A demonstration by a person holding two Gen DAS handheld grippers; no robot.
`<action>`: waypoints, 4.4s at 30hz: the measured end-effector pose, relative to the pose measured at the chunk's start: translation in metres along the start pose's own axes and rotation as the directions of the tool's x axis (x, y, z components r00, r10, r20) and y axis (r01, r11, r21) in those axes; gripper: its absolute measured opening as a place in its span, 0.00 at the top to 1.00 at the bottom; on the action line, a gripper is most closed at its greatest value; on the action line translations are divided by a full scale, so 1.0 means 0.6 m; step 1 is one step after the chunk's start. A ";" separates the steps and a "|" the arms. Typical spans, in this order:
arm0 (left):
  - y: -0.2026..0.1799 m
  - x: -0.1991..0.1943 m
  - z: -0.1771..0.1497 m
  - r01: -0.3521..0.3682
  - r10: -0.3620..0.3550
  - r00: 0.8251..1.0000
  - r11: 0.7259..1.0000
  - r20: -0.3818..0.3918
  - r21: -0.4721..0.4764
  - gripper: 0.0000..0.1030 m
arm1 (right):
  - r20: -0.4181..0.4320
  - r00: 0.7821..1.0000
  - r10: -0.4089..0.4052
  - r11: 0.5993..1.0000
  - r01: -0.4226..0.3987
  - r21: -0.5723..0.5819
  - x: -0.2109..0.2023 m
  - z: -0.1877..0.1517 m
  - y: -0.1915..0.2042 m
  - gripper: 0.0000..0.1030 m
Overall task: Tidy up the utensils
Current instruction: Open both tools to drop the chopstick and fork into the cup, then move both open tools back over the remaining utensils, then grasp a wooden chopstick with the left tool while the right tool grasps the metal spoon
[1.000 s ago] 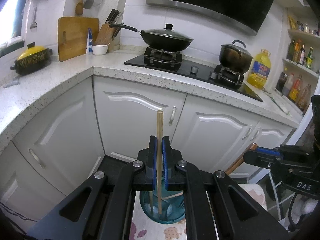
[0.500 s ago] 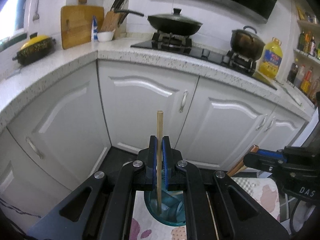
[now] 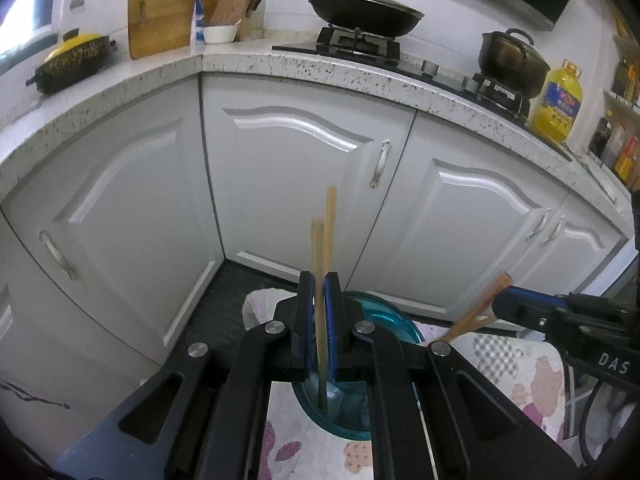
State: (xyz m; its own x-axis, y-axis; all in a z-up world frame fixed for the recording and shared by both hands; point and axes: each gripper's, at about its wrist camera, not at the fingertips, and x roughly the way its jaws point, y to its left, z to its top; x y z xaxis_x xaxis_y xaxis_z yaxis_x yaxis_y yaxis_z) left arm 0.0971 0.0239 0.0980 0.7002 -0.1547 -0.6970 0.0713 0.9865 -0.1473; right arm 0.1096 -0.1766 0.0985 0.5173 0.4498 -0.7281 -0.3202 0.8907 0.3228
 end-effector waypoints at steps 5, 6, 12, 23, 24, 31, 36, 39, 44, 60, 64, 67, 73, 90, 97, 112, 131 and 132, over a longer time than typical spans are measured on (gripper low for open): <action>-0.002 -0.008 -0.007 0.005 -0.005 1.000 1.000 -0.009 -0.005 0.90 | 0.014 1.000 0.018 1.000 -0.018 0.010 -0.019 -0.007 0.001 0.69; -0.002 -0.011 -0.008 0.007 -0.007 1.000 1.000 -0.008 -0.006 0.87 | 0.010 1.000 0.021 1.000 -0.021 0.000 -0.024 -0.010 0.005 0.69; -0.012 -0.033 -0.025 0.011 -0.011 1.000 1.000 -0.007 0.011 0.83 | 0.013 1.000 0.014 1.000 -0.014 -0.004 -0.040 -0.034 0.010 0.69; -0.054 -0.080 -0.075 0.000 0.000 1.000 0.997 0.011 0.077 0.82 | 0.055 0.996 -0.065 0.998 0.064 0.017 -0.083 -0.098 0.008 0.63; -0.059 -0.084 -0.079 0.002 -0.003 1.000 0.997 0.012 0.080 0.82 | 0.059 0.995 -0.078 0.997 0.078 0.018 -0.090 -0.107 0.007 0.62; -0.095 -0.107 -0.110 0.035 -0.035 0.999 0.993 0.003 0.115 0.74 | 0.073 0.991 -0.112 0.993 0.109 0.051 -0.130 -0.156 -0.005 0.60; -0.123 -0.118 -0.134 0.065 -0.063 0.998 0.987 -0.018 0.144 0.73 | 0.060 0.988 -0.140 0.989 0.136 0.065 -0.156 -0.193 -0.020 0.60; -0.134 -0.119 -0.149 0.086 -0.080 0.996 0.984 -0.040 0.153 0.73 | 0.044 0.985 -0.164 0.985 0.161 0.066 -0.170 -0.219 -0.033 0.59; -0.146 -0.107 -0.179 0.127 -0.112 0.989 0.978 -0.094 0.166 0.72 | 0.009 0.979 -0.206 0.974 0.204 0.095 -0.187 -0.272 -0.072 0.58; -0.221 0.073 -0.288 0.316 -0.208 0.879 0.928 -0.429 0.198 0.73 | -0.182 0.960 -0.212 0.942 0.250 0.224 -0.122 -0.370 -0.194 0.58; -0.236 0.114 -0.302 0.317 -0.189 0.862 0.925 -0.471 0.209 0.73 | -0.219 0.954 -0.207 0.938 0.257 0.235 -0.098 -0.377 -0.215 0.58; -0.242 0.139 -0.312 0.320 -0.179 0.848 0.923 -0.499 0.213 0.73 | -0.245 0.951 -0.189 0.934 0.251 0.256 -0.079 -0.383 -0.232 0.58; -0.232 0.142 -0.310 0.338 -0.214 0.847 0.923 -0.487 0.182 0.93 | -0.267 0.950 -0.162 0.932 0.236 0.275 -0.044 -0.377 -0.249 0.58; -0.133 0.046 -0.374 0.304 -0.176 0.830 0.938 -0.530 0.166 0.95 | -0.273 0.959 -0.076 0.944 0.158 0.291 -0.033 -0.389 -0.259 0.90; -0.142 0.053 -0.344 0.295 -0.165 0.858 0.934 -0.487 0.202 0.91 | -0.192 0.977 -0.089 0.946 0.144 0.292 -0.048 -0.357 -0.292 0.79; -0.194 0.146 -0.305 0.283 -0.088 0.849 0.908 -0.521 0.308 0.82 | -0.264 0.964 0.016 0.981 0.036 0.190 0.005 -0.340 -0.293 0.94; -0.216 0.175 -0.292 0.298 -0.081 0.840 0.895 -0.536 0.332 0.88 | -0.185 0.981 0.053 0.978 -0.013 0.208 0.016 -0.342 -0.305 0.86; -0.217 0.175 -0.291 0.301 -0.083 0.840 0.894 -0.536 0.332 0.93 | -0.193 0.980 0.048 0.979 -0.008 0.202 0.021 -0.342 -0.302 0.89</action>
State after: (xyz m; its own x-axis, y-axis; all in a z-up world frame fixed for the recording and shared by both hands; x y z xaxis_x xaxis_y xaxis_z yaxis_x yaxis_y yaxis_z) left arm 0.0371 -0.1299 -0.0789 0.2013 -0.2408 -0.9495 0.5105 0.8530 -0.1081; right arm 0.0113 -0.3458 -0.0932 0.3389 0.4706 -0.8147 -0.1573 0.8821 0.4441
